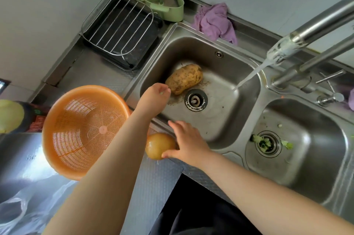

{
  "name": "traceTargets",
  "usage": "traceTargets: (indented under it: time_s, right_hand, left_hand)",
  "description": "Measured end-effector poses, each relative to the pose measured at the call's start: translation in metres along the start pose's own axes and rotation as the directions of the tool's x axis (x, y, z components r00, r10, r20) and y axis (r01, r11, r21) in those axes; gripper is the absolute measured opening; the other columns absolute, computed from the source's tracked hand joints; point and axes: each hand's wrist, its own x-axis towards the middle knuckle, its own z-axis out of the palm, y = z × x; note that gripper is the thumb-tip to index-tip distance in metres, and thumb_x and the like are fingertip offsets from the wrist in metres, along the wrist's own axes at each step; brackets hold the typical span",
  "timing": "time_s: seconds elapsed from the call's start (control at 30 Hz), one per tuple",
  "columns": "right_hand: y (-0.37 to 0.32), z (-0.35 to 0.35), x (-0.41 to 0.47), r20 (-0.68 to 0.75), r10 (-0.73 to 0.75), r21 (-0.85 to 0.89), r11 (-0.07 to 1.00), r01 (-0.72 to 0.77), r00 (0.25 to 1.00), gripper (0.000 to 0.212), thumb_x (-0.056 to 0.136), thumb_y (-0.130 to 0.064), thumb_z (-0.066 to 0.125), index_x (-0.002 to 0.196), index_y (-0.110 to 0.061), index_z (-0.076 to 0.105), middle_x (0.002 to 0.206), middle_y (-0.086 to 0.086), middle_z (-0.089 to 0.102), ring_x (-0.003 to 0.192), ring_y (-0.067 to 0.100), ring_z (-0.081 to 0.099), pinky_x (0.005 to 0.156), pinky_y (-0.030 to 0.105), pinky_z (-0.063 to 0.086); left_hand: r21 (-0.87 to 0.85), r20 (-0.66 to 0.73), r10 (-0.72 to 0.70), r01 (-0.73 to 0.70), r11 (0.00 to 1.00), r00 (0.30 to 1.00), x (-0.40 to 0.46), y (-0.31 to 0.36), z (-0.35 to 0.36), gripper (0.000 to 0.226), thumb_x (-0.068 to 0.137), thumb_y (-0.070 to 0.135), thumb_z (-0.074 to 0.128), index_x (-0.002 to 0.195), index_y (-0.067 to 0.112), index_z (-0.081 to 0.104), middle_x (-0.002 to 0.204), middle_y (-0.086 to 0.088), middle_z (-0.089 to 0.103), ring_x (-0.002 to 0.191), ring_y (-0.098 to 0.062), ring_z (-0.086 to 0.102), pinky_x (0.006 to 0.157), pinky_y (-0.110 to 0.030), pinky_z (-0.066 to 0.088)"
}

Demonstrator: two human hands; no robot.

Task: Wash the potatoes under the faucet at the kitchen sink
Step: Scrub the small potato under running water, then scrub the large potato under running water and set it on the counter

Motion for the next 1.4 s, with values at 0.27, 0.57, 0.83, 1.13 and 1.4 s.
traceTargets:
  time_s: [0.27,0.57,0.83,1.13,1.4]
  right_hand:
    - [0.077,-0.081,0.021,0.2,0.792,0.948,-0.007,-0.318,0.577,0.012,0.101,-0.018,0.048,0.111,-0.013,0.054,0.087,0.005,0.062,0.069,0.016,0.059,0.062,0.028,0.047]
    - [0.105,-0.094,0.025,0.227,0.821,0.969,-0.137,-0.206,0.523,0.019,0.102,-0.018,0.048,0.12,-0.013,0.052,0.085,0.005,0.06,0.072,0.018,0.058,0.067,0.029,0.049]
    - [0.107,-0.091,0.014,0.26,0.794,0.965,-0.194,-0.177,0.549,0.009,0.103,-0.013,0.046,0.108,-0.007,0.051,0.085,0.012,0.061,0.073,0.024,0.061,0.071,0.032,0.051]
    - [0.096,-0.116,0.01,0.01,0.746,0.978,0.132,-0.163,0.665,0.023,0.104,-0.019,0.045,0.127,-0.019,0.05,0.131,0.008,0.056,0.106,0.027,0.061,0.092,0.037,0.051]
    - [0.078,-0.145,0.003,-0.038,0.496,0.946,0.297,-0.128,0.867,0.041,0.102,-0.026,0.051,0.142,-0.034,0.045,0.131,-0.01,0.057,0.119,0.006,0.056,0.098,0.03,0.046]
  left_hand:
    - [0.235,0.058,-0.066,0.05,0.971,0.996,0.123,-0.01,0.057,0.075,0.091,0.041,0.069,0.153,0.019,0.035,0.154,-0.011,0.04,0.14,-0.035,0.039,0.114,-0.052,0.036]
    - [0.522,0.219,-0.006,-0.112,0.846,0.976,0.201,-0.028,0.097,0.129,0.075,0.055,0.081,0.16,0.022,-0.01,0.164,-0.017,0.012,0.147,-0.042,0.024,0.119,-0.054,0.025]
    - [0.213,0.166,-0.134,0.097,0.972,0.977,0.204,-0.023,0.112,0.118,0.07,0.045,0.085,0.156,0.018,0.008,0.15,-0.018,0.031,0.138,-0.041,0.037,0.111,-0.052,0.04]
    - [-0.264,0.419,-0.1,0.227,0.938,0.903,0.079,0.013,0.1,0.126,0.045,0.056,0.092,0.148,0.021,0.029,0.133,-0.003,0.053,0.118,-0.026,0.058,0.097,-0.051,0.055]
    - [-0.437,0.453,0.018,0.204,0.876,0.891,-0.003,0.024,0.102,0.124,0.036,0.061,0.096,0.14,0.014,0.048,0.127,-0.009,0.067,0.114,-0.025,0.068,0.094,-0.047,0.059]
